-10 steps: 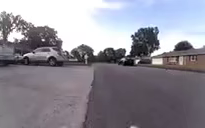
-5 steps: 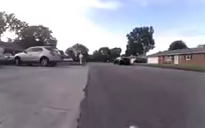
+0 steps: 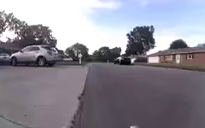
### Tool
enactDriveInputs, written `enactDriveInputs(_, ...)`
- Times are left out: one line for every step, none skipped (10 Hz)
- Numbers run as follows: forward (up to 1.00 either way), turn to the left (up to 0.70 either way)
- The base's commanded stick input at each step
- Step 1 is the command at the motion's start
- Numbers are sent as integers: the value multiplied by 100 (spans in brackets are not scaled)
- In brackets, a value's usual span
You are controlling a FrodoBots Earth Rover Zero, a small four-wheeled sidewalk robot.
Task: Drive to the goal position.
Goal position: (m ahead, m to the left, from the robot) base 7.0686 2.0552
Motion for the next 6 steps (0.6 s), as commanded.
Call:
enactDriveInputs(98, 0)
enactDriveInputs(98, 0)
enactDriveInputs(98, 0)
enactDriveInputs(98, 0)
enactDriveInputs(98, 0)
enactDriveInputs(98, 0)
